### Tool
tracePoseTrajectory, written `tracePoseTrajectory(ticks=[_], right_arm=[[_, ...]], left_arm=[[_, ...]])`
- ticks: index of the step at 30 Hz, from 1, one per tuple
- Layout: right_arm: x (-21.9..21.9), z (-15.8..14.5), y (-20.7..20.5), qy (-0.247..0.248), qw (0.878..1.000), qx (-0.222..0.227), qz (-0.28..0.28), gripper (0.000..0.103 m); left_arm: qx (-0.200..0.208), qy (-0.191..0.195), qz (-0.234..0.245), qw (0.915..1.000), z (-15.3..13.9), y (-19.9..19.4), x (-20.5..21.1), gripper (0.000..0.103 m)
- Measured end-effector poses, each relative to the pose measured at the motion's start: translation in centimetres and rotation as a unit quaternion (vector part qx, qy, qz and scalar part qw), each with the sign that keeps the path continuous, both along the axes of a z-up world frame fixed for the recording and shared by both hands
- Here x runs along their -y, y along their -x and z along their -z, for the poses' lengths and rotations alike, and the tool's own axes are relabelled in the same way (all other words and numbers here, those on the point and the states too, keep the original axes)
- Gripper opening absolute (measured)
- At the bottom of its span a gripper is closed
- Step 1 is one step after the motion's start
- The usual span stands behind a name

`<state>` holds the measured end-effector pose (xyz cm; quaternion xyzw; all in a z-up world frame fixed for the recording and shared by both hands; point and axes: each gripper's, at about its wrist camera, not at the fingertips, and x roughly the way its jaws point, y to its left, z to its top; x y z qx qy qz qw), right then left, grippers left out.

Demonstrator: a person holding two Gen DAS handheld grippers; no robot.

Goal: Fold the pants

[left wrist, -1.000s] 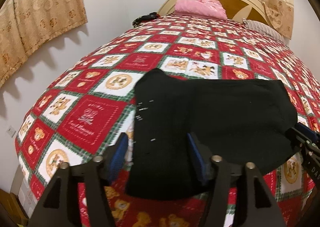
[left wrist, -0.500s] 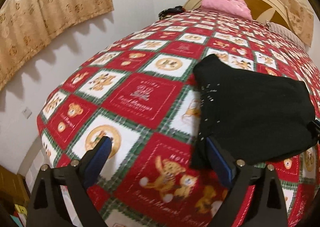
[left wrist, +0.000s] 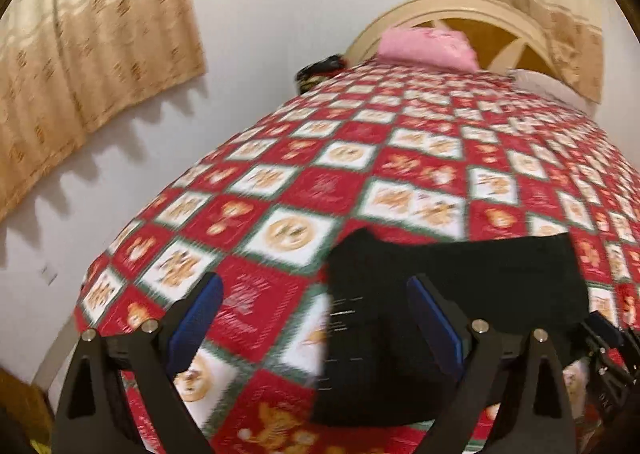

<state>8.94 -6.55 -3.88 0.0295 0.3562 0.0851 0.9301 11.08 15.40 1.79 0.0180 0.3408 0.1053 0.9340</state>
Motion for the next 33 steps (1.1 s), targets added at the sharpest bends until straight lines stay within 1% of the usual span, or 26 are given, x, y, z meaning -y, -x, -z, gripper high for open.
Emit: tracePoseTrajectory(ticks=[1, 2, 3, 5, 7, 9, 14, 17, 19, 21, 22, 24, 28, 33], right_arm=[[0.4, -0.3, 0.5, -0.009, 1.000, 0.003, 0.007, 0.037], [0.7, -0.7, 1.2, -0.022, 1.000, 0.006, 0.017, 0.046], [0.8, -1.0, 1.9, -0.032, 0.999, 0.008, 0.022, 0.059], [0.8, -1.5, 3.6, -0.036, 0.999, 0.017, 0.028, 0.070], [0.6, -1.9, 5.1, -0.023, 0.999, 0.024, 0.035, 0.070], [0.7, -1.8, 6.2, -0.023, 0.999, 0.013, 0.045, 0.071], [1.6, -1.3, 9.0, -0.070, 0.995, -0.023, 0.072, 0.072], [1.3, -1.5, 10.7, -0.074, 0.994, -0.031, 0.079, 0.072], [0.8, -2.0, 12.0, -0.067, 0.994, -0.021, 0.080, 0.072], [0.3, -2.8, 13.5, -0.059, 0.995, -0.002, 0.082, 0.072], [0.1, -3.1, 14.0, -0.057, 0.995, 0.005, 0.084, 0.072], [-0.3, -4.1, 15.2, -0.057, 0.994, 0.020, 0.088, 0.072], [-0.8, -5.7, 16.7, -0.054, 0.993, 0.051, 0.096, 0.073], [-0.8, -6.9, 18.3, -0.056, 0.989, 0.086, 0.111, 0.075]], left_arm=[[0.006, -0.003, 0.007, 1.0000, -0.1, 0.3, 0.6, 0.096], [0.010, -0.006, 0.013, 0.9999, -0.1, 0.7, 1.1, 0.096], [0.010, -0.008, 0.017, 0.9998, -0.1, 0.9, 1.4, 0.096], [0.009, -0.012, 0.028, 0.9995, 0.1, 1.5, 2.3, 0.096], [0.005, -0.019, 0.031, 0.9993, 0.4, 2.0, 2.9, 0.096], [-0.002, -0.021, 0.032, 0.9993, 0.9, 2.9, 3.4, 0.096], [-0.010, -0.004, 0.037, 0.9992, 1.7, 6.2, 4.4, 0.096], [-0.005, -0.004, 0.035, 0.9994, 1.8, 8.5, 4.8, 0.096], [0.001, -0.008, 0.036, 0.9993, 1.6, 10.2, 5.0, 0.096], [0.008, -0.010, 0.042, 0.9990, 1.3, 11.6, 5.2, 0.096], [0.016, -0.012, 0.043, 0.9989, 1.0, 12.6, 5.3, 0.097], [0.028, -0.015, 0.044, 0.9985, 0.6, 14.0, 5.4, 0.102], [0.051, -0.027, 0.048, 0.9972, -0.4, 16.0, 5.6, 0.103], [0.061, 0.001, 0.047, 0.9970, -1.1, 16.9, 5.4, 0.103]])
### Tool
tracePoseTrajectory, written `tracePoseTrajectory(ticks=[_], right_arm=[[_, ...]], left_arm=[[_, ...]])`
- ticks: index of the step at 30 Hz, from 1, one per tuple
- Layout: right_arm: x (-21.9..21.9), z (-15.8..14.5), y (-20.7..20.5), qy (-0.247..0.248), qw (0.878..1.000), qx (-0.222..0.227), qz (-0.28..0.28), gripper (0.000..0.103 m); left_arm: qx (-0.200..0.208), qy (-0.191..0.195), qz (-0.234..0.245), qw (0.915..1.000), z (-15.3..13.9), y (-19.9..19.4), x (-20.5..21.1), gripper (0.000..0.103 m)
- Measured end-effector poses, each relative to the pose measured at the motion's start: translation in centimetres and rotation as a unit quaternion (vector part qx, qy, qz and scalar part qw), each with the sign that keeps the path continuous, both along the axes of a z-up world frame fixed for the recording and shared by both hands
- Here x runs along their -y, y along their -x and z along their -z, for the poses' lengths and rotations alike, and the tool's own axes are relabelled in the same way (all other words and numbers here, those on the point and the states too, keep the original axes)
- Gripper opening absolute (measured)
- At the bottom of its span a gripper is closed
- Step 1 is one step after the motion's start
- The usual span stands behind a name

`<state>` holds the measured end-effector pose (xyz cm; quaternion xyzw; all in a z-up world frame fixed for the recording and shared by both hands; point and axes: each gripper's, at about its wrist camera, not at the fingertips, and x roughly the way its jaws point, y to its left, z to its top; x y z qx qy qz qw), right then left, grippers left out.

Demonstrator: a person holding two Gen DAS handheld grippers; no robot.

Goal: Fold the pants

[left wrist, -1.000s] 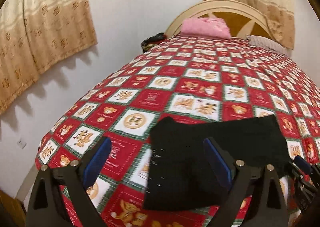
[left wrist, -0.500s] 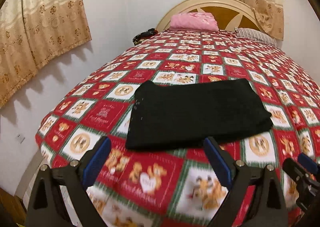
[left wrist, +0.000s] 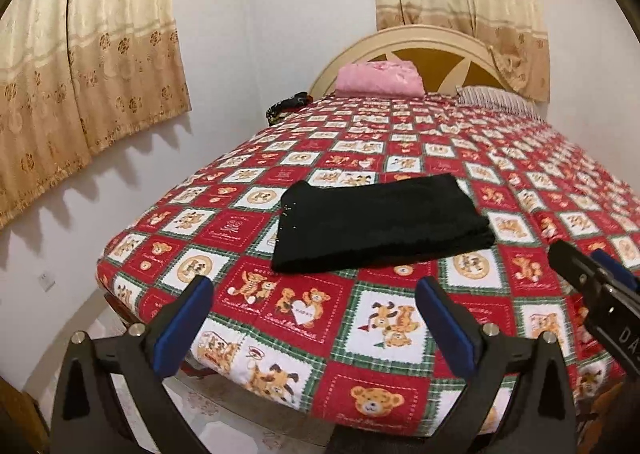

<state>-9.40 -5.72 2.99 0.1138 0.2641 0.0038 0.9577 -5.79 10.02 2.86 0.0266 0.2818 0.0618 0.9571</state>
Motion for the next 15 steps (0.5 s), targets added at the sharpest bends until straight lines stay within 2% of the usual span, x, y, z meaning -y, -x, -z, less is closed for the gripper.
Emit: tracePoseTrajectory(ticks=[6, 15], right_arm=[[-0.08, -0.39, 0.94, 0.008, 1.000, 0.018, 0.009, 0.077], [0.46, -0.24, 1.14, 0.002, 1.000, 0.022, 0.017, 0.077]], left_arm=[[-0.004, 0.000, 0.002, 1.0000, 0.35, 0.34, 0.72, 0.103], [-0.006, -0.001, -0.002, 1.0000, 0.72, 0.64, 0.97, 0.103]])
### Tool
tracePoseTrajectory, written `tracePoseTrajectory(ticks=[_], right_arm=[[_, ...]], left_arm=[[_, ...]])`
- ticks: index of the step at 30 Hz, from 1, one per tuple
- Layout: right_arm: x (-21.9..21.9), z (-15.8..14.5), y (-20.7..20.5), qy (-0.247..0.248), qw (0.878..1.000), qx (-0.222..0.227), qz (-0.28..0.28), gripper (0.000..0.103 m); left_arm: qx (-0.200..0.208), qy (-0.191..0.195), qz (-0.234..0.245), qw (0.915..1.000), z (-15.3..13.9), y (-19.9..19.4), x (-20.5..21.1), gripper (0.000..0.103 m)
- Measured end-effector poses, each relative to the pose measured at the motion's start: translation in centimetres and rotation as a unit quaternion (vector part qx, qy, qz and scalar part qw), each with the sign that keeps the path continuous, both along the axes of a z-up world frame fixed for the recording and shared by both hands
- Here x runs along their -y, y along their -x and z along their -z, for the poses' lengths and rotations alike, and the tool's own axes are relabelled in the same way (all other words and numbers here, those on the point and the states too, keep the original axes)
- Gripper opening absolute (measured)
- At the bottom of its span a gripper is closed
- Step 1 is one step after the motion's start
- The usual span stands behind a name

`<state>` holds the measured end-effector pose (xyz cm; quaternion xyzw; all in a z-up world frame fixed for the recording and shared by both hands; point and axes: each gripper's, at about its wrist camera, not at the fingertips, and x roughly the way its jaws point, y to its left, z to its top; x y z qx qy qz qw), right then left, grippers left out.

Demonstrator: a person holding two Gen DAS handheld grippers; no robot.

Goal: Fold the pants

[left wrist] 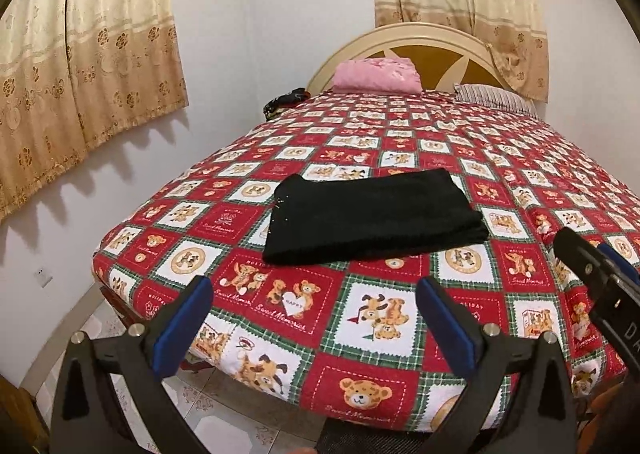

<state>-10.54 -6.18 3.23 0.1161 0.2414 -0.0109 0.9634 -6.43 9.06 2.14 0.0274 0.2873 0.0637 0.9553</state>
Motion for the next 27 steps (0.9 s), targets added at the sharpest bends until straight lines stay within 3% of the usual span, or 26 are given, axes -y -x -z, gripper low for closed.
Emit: tracePoseTrajectory(ticks=[27], right_arm=[[0.04, 0.04, 0.35, 0.001, 1.000, 0.001, -0.001, 0.077]], left_arm=[[0.003, 0.002, -0.004, 1.0000, -0.27, 0.39, 0.14, 0.103]])
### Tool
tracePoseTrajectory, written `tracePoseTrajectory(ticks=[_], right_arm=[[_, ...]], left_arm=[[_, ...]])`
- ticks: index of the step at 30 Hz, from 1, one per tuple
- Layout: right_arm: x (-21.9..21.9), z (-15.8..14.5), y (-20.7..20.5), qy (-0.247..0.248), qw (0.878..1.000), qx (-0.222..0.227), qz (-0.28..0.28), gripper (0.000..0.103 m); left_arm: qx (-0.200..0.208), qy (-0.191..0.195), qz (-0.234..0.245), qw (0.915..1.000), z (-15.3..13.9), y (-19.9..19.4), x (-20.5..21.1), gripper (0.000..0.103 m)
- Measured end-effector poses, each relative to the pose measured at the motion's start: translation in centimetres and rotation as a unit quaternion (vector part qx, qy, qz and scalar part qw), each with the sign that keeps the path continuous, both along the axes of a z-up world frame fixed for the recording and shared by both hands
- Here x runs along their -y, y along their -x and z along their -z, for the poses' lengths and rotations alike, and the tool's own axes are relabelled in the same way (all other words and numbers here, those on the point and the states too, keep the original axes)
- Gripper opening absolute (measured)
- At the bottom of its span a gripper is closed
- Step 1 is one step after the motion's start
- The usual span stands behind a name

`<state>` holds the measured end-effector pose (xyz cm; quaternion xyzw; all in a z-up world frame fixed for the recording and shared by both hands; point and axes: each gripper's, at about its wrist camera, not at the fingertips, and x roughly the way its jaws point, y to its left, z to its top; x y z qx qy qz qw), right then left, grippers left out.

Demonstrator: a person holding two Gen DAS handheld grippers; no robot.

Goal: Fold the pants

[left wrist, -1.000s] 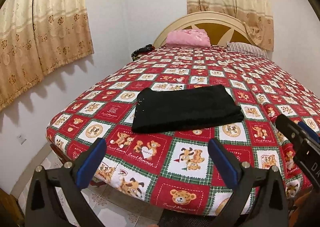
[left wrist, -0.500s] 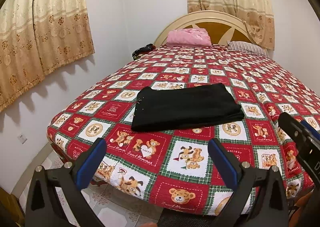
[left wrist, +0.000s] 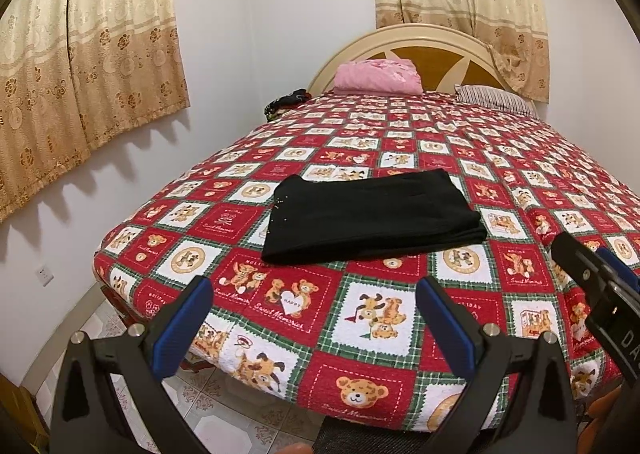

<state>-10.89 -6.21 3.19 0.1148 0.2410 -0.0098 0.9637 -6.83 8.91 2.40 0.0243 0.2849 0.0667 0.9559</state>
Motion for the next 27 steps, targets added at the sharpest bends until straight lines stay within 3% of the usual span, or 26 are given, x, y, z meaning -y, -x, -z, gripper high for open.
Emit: tracePoseTrajectory(ticks=[19, 27], right_arm=[[-0.28, 0.23, 0.07, 0.000, 1.000, -0.001, 0.001, 0.077], [-0.27, 0.25, 0.13, 0.001, 1.000, -0.001, 0.001, 0.077]], left_arm=[[0.001, 0.005, -0.003, 1.0000, -0.17, 0.01, -0.04, 0.103], [0.022, 0.002, 0.005, 0.9998, -0.45, 0.33, 0.30, 0.103]])
